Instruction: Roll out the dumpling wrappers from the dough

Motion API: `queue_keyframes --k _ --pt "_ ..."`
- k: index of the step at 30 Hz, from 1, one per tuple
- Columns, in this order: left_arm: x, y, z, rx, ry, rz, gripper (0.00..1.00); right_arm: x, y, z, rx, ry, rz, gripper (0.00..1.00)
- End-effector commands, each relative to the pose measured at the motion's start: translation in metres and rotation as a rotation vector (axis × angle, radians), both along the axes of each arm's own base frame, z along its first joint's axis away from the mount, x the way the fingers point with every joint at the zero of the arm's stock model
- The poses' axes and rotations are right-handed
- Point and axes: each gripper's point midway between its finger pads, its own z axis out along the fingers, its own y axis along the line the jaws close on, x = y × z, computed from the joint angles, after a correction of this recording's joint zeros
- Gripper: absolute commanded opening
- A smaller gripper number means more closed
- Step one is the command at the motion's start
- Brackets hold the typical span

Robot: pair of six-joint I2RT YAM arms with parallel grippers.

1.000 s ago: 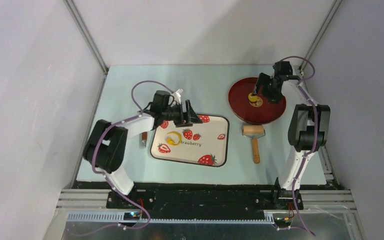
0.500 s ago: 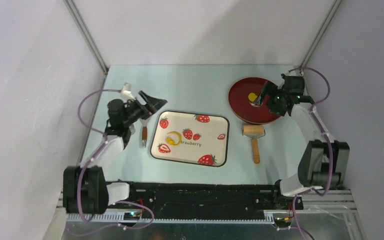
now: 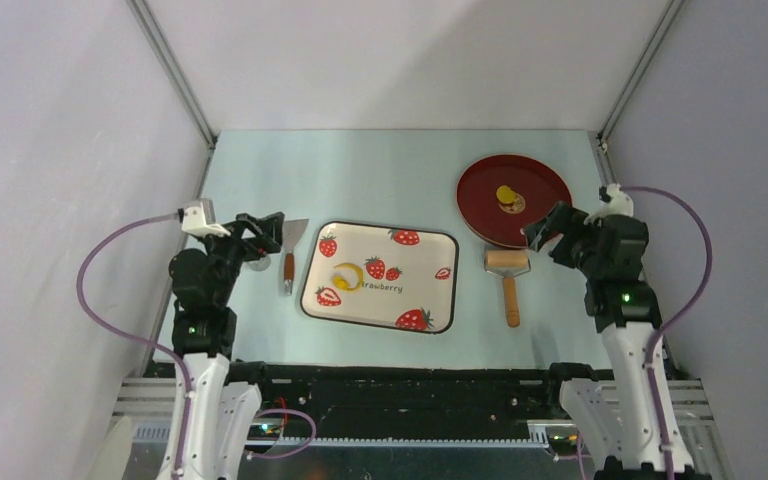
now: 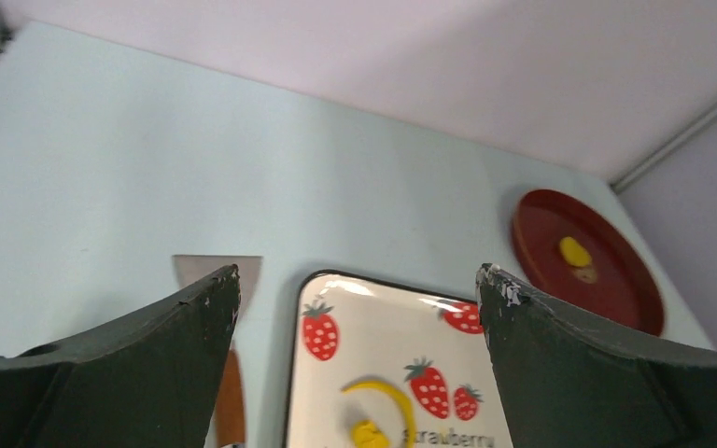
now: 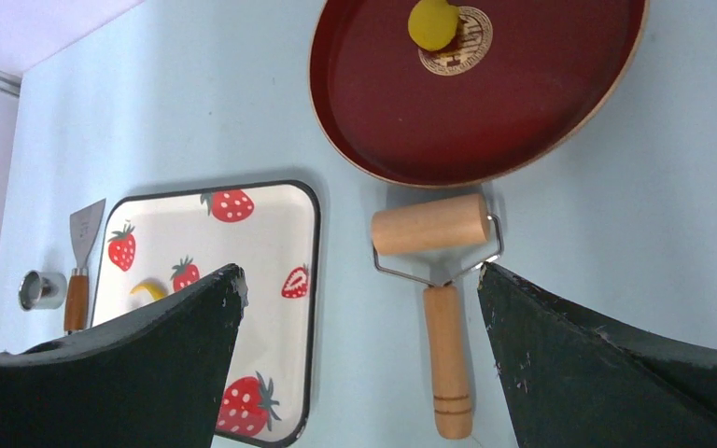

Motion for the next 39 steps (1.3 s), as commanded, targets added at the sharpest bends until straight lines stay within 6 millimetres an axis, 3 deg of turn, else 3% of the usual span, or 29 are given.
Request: queue_keyframes --k 1,6,9,11,12,13,14,15,18,19,20,21,22,23,24,27,28,29,30,31,34,35,36,37,38,39 --pt "-0.009 0.026 -0.03 0.142 0.07 0.115 1.0 -0.019 -0.01 -0.022 -0.032 0.009 -0.051 0.99" --pt "-0.007 0.03 -0.038 0.165 0.052 0.133 1.0 -0.023 -0.015 -0.035 -0.071 -0.028 -0.062 0.99" --pt "-0.001 0.04 -0.042 0.182 0.016 0.187 1.0 -0.016 -0.018 -0.031 -0.091 -0.091 -0.069 1.0" --pt "0.002 0.047 -0.052 0.224 0.023 0.215 1.0 -0.009 -0.022 -0.033 -0.121 -0.134 -0.074 0.99" --pt "0.004 0.049 -0.062 0.242 0.045 0.22 1.0 -0.008 -0.026 -0.046 -0.139 -0.123 -0.091 0.99" --pt "0.005 0.052 -0.065 0.28 0.045 0.225 1.0 -0.002 -0.029 -0.042 -0.159 -0.166 -0.096 0.99" --pt "0.007 0.053 -0.075 0.296 0.071 0.224 1.0 -0.002 -0.031 -0.055 -0.17 -0.157 -0.101 0.99" --pt "0.008 0.055 -0.077 0.315 0.067 0.225 1.0 0.004 -0.032 -0.05 -0.184 -0.204 -0.099 0.99" --pt "0.011 0.066 -0.099 0.314 0.111 0.283 1.0 0.013 -0.033 -0.068 -0.23 -0.279 -0.082 0.99" --pt "0.014 0.068 -0.098 0.296 0.099 0.304 1.0 0.012 -0.033 -0.091 -0.236 -0.25 -0.078 0.99" --pt "0.014 0.075 -0.103 0.293 0.109 0.343 1.0 0.017 -0.034 -0.082 -0.246 -0.318 -0.085 0.99" --pt "0.016 0.077 -0.103 0.283 0.102 0.362 1.0 0.014 -0.034 -0.106 -0.25 -0.286 -0.08 0.99" --pt "0.016 0.082 -0.109 0.288 0.112 0.394 1.0 0.019 -0.036 -0.097 -0.258 -0.356 -0.094 0.98" --pt "0.02 0.084 -0.107 0.297 0.093 0.408 1.0 0.016 -0.038 -0.115 -0.26 -0.324 -0.103 0.98" --pt "0.021 0.09 -0.106 0.309 0.07 0.448 1.0 0.021 -0.04 -0.105 -0.258 -0.378 -0.119 0.99" --pt "0.027 0.098 -0.123 0.314 0.084 0.495 1.0 0.029 -0.041 -0.11 -0.267 -0.369 -0.116 0.98" --pt "0.029 0.098 -0.117 0.296 0.029 0.509 1.0 0.033 -0.041 -0.103 -0.273 -0.402 -0.119 0.98" --pt "0.032 0.099 -0.127 0.299 0.049 0.514 1.0 0.039 -0.043 -0.1 -0.276 -0.41 -0.129 0.98" --pt "0.037 0.097 -0.121 0.307 0.026 0.511 1.0 0.042 -0.045 -0.1 -0.278 -0.414 -0.137 0.99" --pt "0.04 0.096 -0.128 0.329 0.051 0.508 1.0 0.048 -0.047 -0.098 -0.281 -0.42 -0.141 0.99" --pt "0.055 0.098 -0.118 0.41 0.032 0.512 1.0 0.06 -0.05 -0.108 -0.32 -0.382 -0.128 0.98" --pt "0.059 0.096 -0.131 0.426 0.06 0.491 1.0 0.065 -0.05 -0.102 -0.324 -0.411 -0.123 0.98" --pt "0.063 0.096 -0.126 0.42 0.023 0.495 1.0 0.066 -0.051 -0.114 -0.322 -0.38 -0.119 0.97" --pt "0.061 0.096 -0.139 0.422 0.05 0.492 1.0 0.069 -0.053 -0.111 -0.321 -0.4 -0.131 0.98" --pt "0.06 0.096 -0.136 0.414 0.025 0.5 1.0 0.069 -0.054 -0.123 -0.318 -0.371 -0.134 0.99" --pt "0.059 0.095 -0.138 0.418 0.027 0.489 1.0 0.072 -0.056 -0.118 -0.313 -0.398 -0.15 0.99"
